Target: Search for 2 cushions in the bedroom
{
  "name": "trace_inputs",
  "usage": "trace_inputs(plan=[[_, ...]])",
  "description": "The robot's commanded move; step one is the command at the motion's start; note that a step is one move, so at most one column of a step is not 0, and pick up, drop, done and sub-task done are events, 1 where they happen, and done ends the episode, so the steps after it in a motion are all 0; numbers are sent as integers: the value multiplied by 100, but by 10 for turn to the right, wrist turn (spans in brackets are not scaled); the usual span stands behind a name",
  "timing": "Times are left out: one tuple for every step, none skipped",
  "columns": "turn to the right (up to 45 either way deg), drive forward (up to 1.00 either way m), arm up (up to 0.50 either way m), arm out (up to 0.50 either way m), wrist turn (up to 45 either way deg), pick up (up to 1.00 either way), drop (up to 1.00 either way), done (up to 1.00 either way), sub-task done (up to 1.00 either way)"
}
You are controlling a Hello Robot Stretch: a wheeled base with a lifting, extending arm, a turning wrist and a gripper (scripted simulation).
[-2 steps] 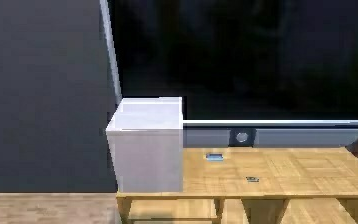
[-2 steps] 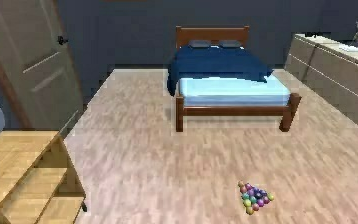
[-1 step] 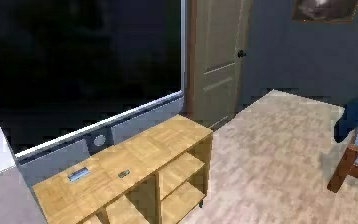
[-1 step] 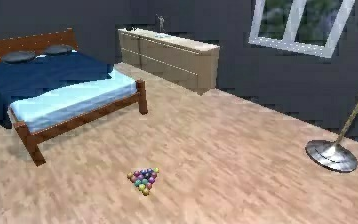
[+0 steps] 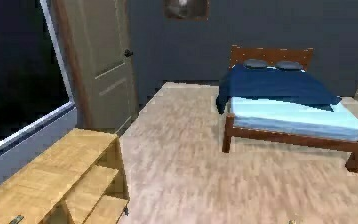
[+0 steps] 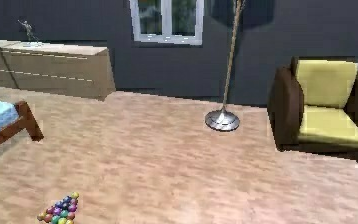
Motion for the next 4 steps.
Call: trace_inputs(plan=[[0,100,0,0,0,0,0,0,0],[0,20,0,0,0,0,0,0,0],[0,100,0,0,0,0,0,0,0],[90,0,0,0,0,0,0,0,0]])
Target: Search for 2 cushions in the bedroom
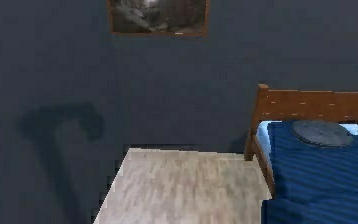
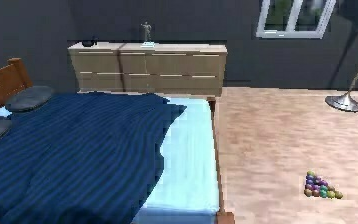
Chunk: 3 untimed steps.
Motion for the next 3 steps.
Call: trace_inputs(plan=[[0,35,0,0,0,0,0,0,0],[450,0,0,0,0,0,0,0,0],[0,0,0,0,0,0,0,0,100]])
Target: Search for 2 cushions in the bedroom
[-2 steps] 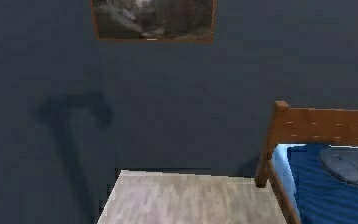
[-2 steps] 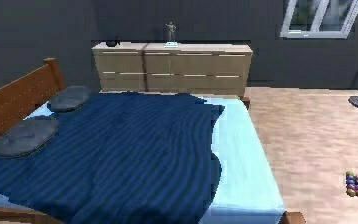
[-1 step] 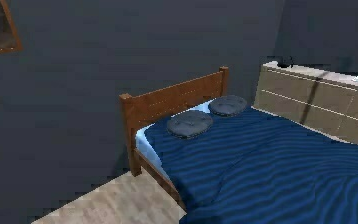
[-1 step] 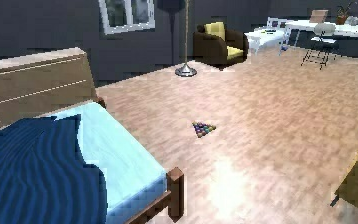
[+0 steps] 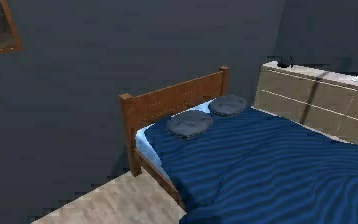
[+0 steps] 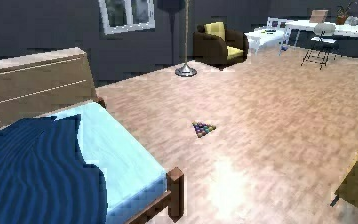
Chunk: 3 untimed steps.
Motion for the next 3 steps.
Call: trace_inputs(plan=[[-120,0,0,0,0,0,0,0,0],[0,30,0,0,0,0,0,0,0],[-330,0,0,0,0,0,0,0,0]])
